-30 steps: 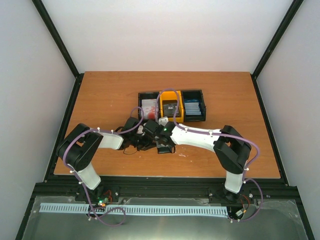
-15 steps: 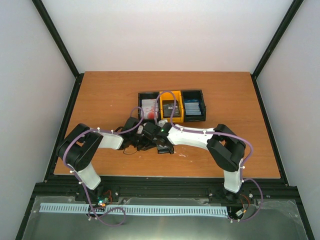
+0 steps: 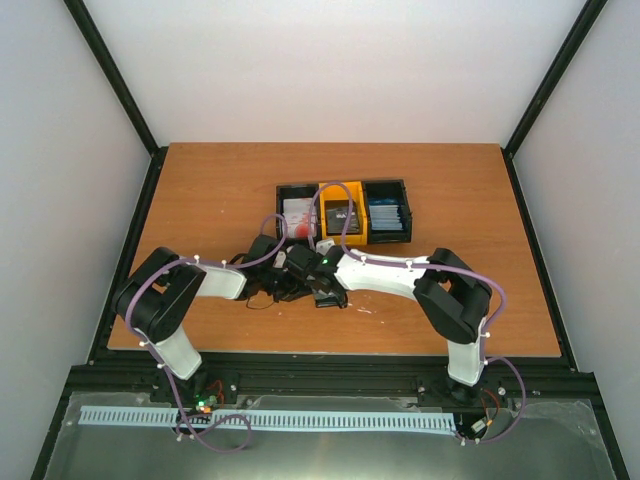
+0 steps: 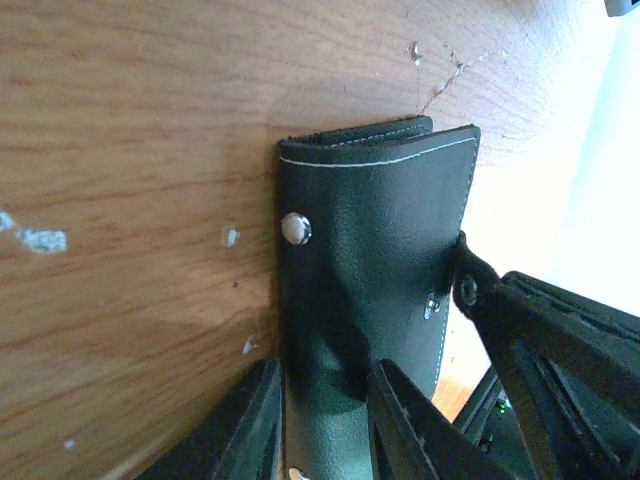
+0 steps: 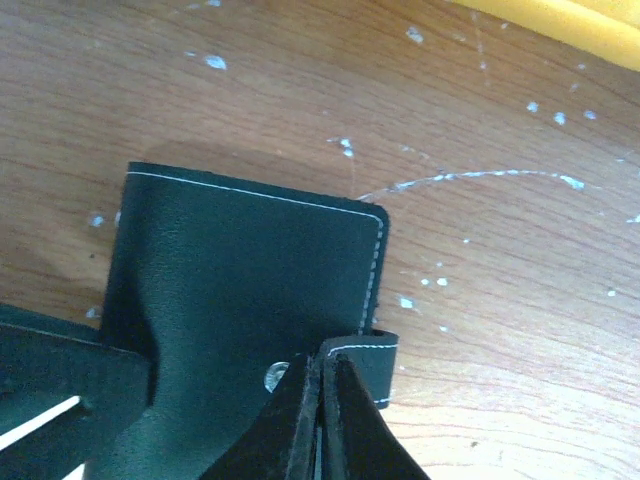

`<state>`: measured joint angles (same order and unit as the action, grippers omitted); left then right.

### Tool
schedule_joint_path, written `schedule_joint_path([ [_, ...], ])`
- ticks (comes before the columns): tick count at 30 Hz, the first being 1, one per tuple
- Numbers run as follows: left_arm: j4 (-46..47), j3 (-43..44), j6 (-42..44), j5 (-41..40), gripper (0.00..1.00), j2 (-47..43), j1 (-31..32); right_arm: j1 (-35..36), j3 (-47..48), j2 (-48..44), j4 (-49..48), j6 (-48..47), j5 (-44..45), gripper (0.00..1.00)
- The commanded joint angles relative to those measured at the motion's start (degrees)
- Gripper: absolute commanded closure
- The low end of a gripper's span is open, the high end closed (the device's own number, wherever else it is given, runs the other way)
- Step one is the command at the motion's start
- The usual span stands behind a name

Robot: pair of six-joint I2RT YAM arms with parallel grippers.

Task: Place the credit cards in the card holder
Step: Close the card holder at the center of the board.

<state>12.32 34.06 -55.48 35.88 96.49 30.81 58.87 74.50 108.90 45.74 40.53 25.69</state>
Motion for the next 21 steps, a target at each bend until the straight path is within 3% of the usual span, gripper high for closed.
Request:
schedule_joint_path([
  [1,-4.23,-1.56,-0.25,-1.86,0.73,0.51,-0.42,0.10,-1.92,-2.76,-5.14,0.90,-2.87,0.97],
  [21,-4.23,-1.19,0.00,-1.52,0.73,0.80,-0.40,-1.66,-5.20,-3.36,-10.13,1.06,-8.73,0.97],
])
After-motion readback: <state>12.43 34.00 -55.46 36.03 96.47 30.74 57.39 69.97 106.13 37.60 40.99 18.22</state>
